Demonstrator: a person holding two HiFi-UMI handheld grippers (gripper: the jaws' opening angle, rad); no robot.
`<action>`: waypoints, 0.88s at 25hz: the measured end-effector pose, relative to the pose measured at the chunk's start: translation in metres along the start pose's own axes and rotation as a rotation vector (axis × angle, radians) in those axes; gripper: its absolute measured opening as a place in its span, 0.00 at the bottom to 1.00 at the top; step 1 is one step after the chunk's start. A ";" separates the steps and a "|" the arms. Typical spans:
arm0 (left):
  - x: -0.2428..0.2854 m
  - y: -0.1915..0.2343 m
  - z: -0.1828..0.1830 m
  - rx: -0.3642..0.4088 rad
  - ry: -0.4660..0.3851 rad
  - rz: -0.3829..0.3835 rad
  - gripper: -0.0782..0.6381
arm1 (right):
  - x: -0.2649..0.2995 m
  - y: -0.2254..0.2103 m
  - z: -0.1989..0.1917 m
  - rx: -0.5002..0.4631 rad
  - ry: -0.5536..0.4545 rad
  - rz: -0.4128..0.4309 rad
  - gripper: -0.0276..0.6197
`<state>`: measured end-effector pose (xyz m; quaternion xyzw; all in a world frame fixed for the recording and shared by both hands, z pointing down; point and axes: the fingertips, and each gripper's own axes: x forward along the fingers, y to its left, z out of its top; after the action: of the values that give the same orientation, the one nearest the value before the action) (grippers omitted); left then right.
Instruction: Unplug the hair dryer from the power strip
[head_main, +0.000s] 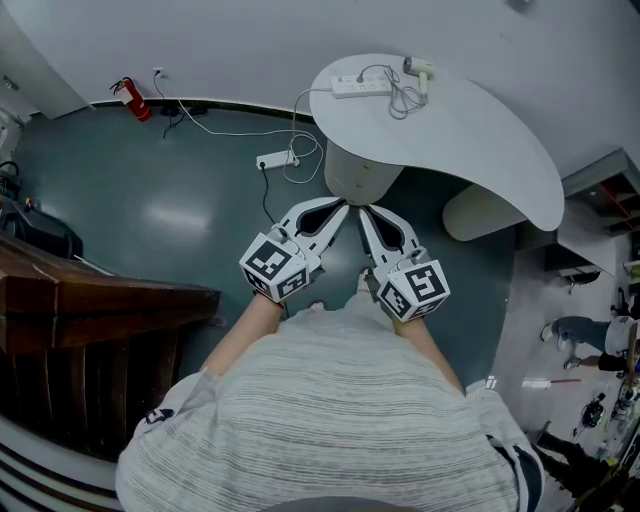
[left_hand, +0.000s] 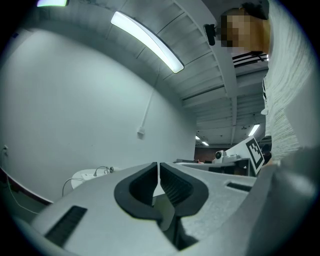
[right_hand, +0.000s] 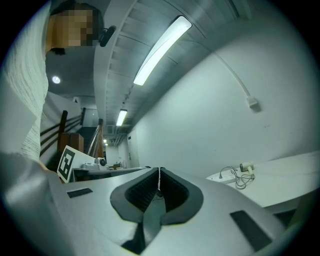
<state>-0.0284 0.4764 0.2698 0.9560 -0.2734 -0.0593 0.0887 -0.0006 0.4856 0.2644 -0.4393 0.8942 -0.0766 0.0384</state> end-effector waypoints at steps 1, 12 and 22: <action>0.000 0.002 -0.001 -0.003 0.000 0.004 0.12 | 0.001 -0.001 -0.001 0.006 0.001 -0.002 0.09; 0.061 0.057 -0.016 -0.027 0.048 0.033 0.12 | 0.047 -0.082 -0.014 0.018 0.061 -0.003 0.09; 0.178 0.143 -0.011 -0.033 0.064 0.065 0.12 | 0.127 -0.194 0.001 0.007 0.088 0.060 0.09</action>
<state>0.0501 0.2633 0.2982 0.9464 -0.3004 -0.0304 0.1153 0.0728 0.2679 0.2967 -0.4085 0.9075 -0.0976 0.0028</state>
